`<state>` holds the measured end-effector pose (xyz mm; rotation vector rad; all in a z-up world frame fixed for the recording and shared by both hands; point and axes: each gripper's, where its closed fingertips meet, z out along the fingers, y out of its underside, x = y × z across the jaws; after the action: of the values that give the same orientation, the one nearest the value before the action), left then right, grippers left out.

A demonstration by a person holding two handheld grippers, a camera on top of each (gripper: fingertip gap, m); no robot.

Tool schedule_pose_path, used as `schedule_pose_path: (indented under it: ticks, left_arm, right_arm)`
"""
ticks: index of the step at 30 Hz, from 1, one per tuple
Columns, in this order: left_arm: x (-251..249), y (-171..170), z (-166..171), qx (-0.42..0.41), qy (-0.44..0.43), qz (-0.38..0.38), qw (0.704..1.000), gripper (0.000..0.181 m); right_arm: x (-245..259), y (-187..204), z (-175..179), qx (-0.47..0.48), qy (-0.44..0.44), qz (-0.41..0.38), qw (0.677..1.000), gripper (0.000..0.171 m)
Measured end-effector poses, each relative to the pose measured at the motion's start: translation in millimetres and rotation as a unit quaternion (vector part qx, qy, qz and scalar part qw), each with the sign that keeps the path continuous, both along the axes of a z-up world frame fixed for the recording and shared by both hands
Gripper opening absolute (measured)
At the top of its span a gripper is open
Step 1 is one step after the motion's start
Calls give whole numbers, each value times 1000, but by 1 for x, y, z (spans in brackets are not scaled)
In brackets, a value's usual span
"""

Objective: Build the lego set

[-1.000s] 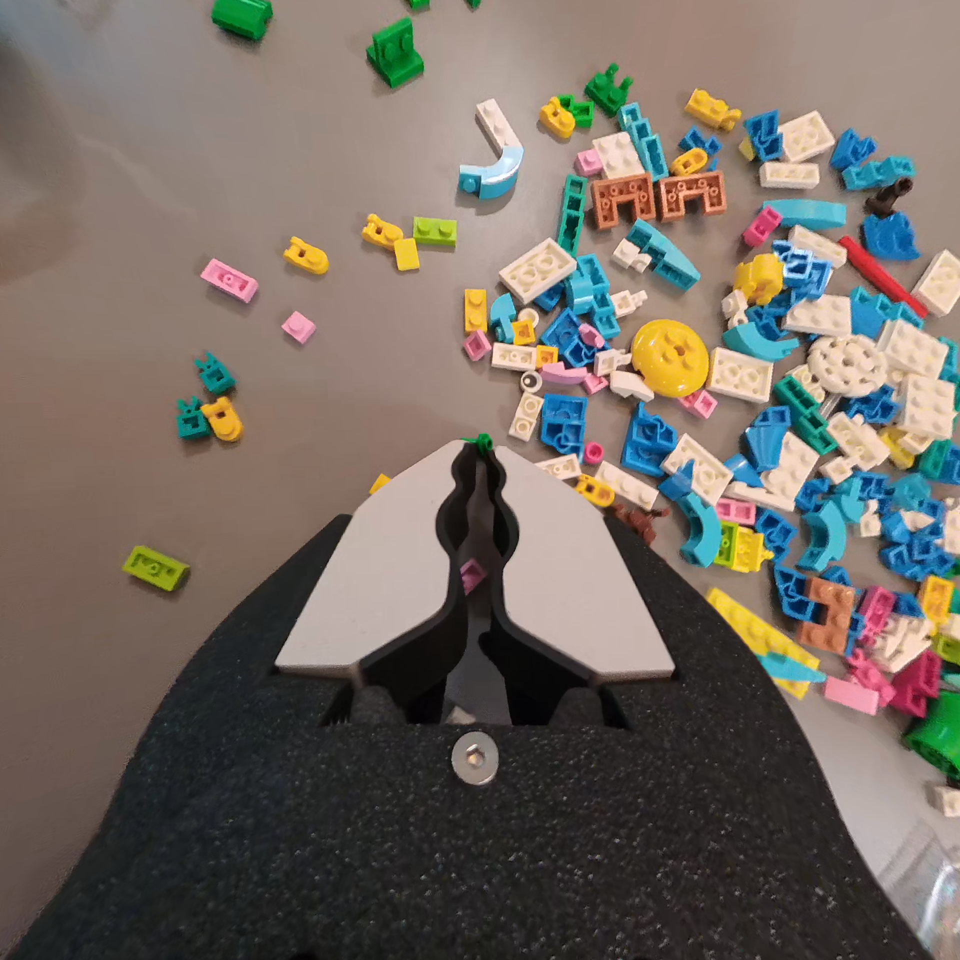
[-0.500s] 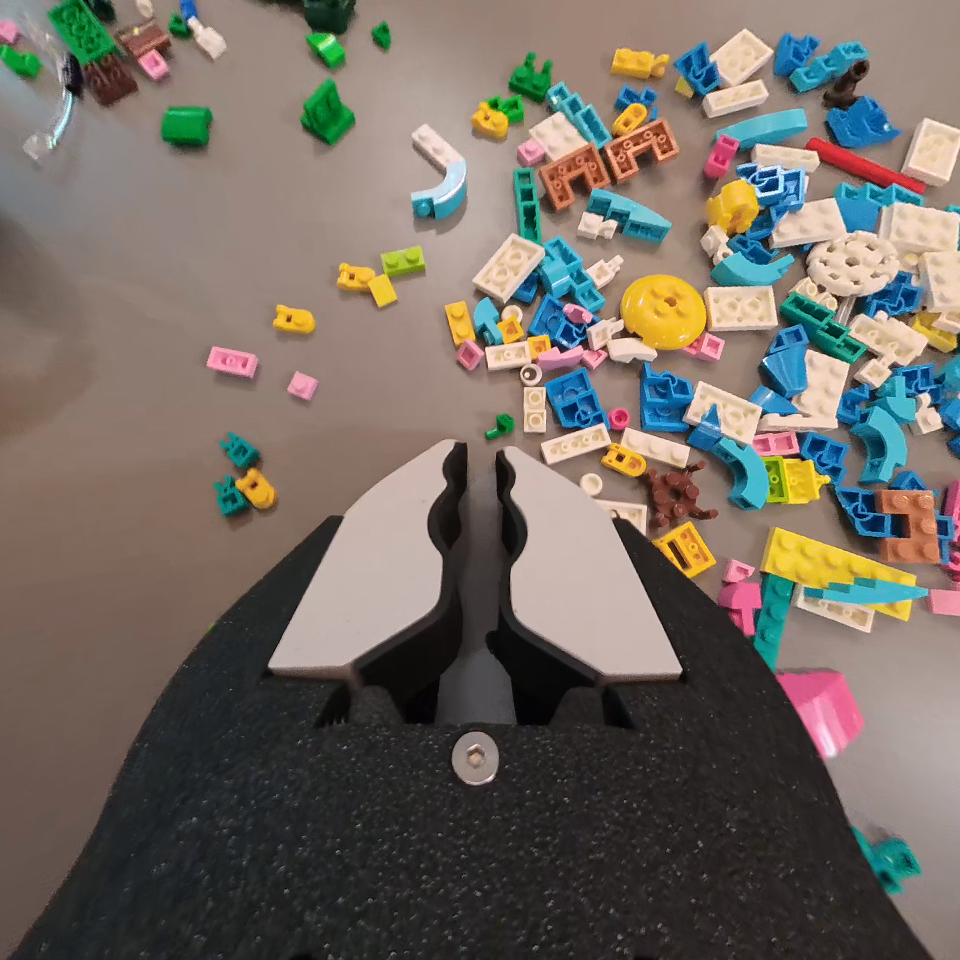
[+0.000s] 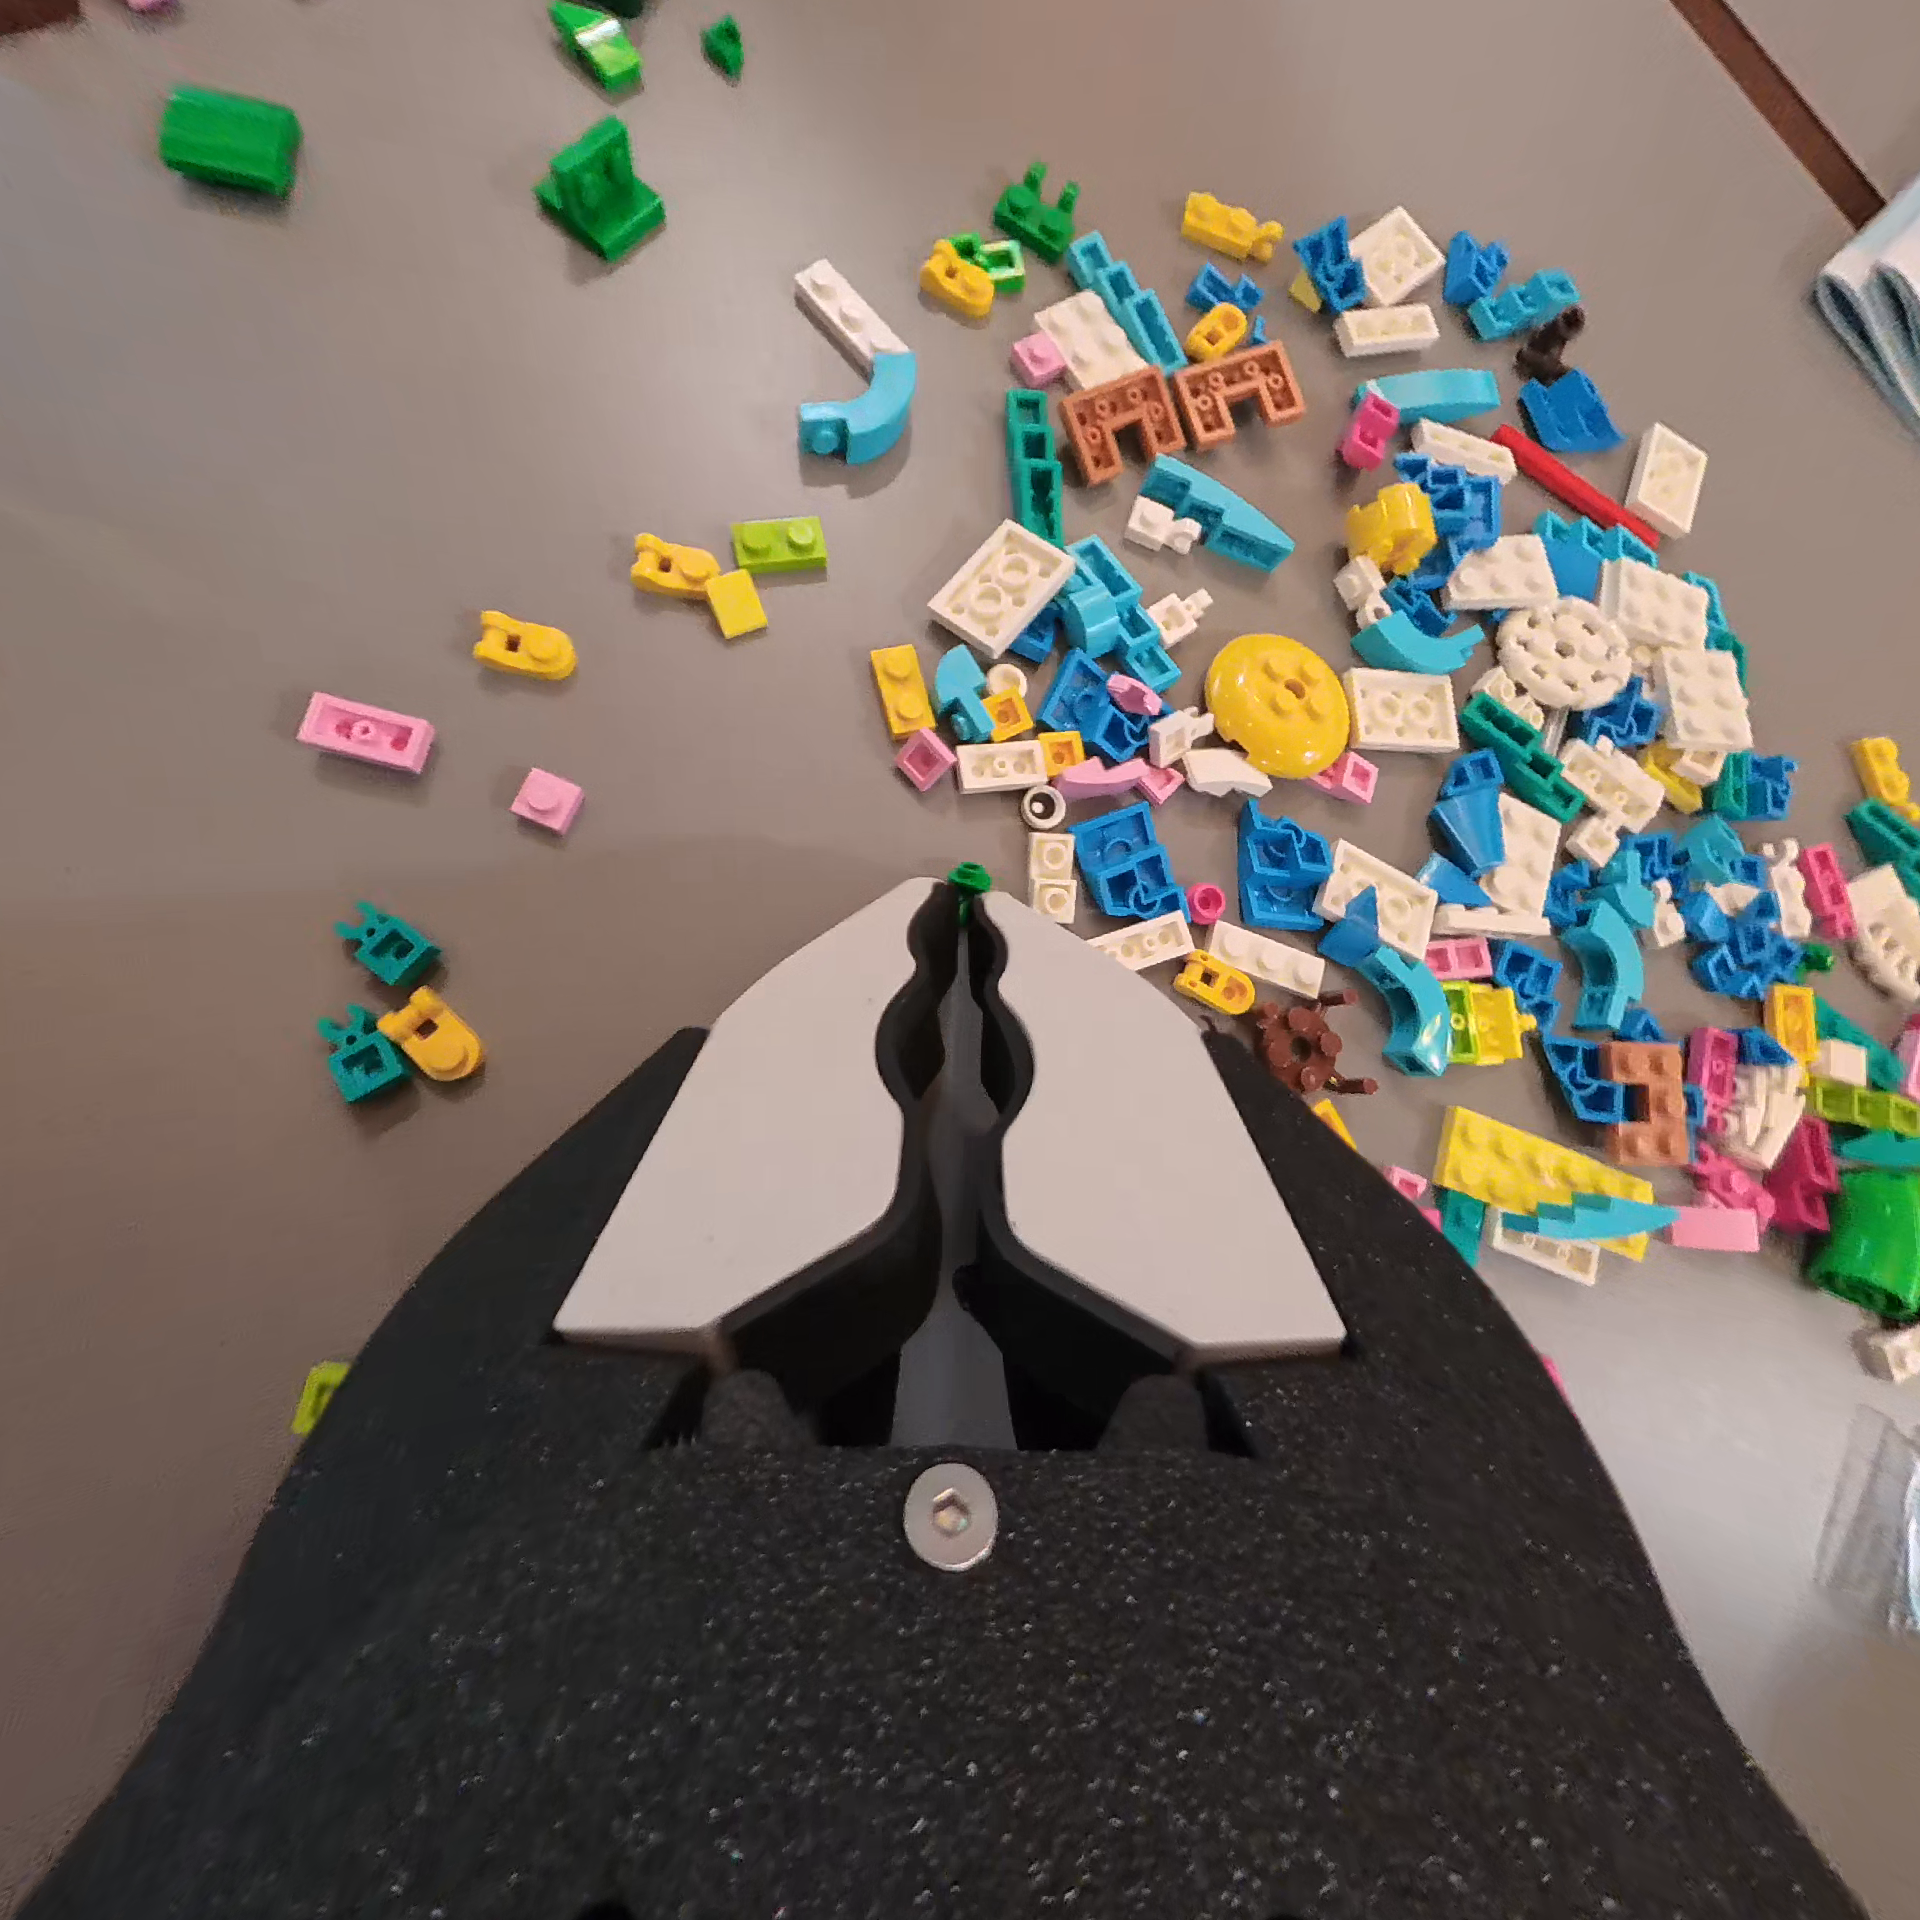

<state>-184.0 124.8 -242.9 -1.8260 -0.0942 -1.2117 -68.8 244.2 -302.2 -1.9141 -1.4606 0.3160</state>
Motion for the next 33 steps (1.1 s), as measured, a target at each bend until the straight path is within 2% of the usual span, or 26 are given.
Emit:
schedule_pose_path:
  ticks: [4,7,12,16,20,23,33]
  left_arm:
    - [0,0,0,0,-1,0,1000,17]
    - [0,0,0,0,-1,0,1000,17]
    - [2,0,0,-2,-2,-4,1000,17]
    - [11,-1,-3,-19,-4,-22,1000,16]
    - [16,-3,-9,-41,-3,-36,998,16]
    - [24,-7,-13,-52,7,-62,997,16]
    - [41,-15,-30,-53,127,-105,985,16]
  right_arm:
    - [-3,-6,0,2,4,56,998,2]
    - [-9,-17,2,29,8,141,990,2]
    - [-29,-62,20,95,72,297,948,1]
    - [-45,-94,21,123,67,365,920,1]
    - [-55,-112,10,121,21,396,910,1]
    - [-62,-116,14,123,21,394,911,1]
    - [-67,-130,5,120,21,407,905,1]
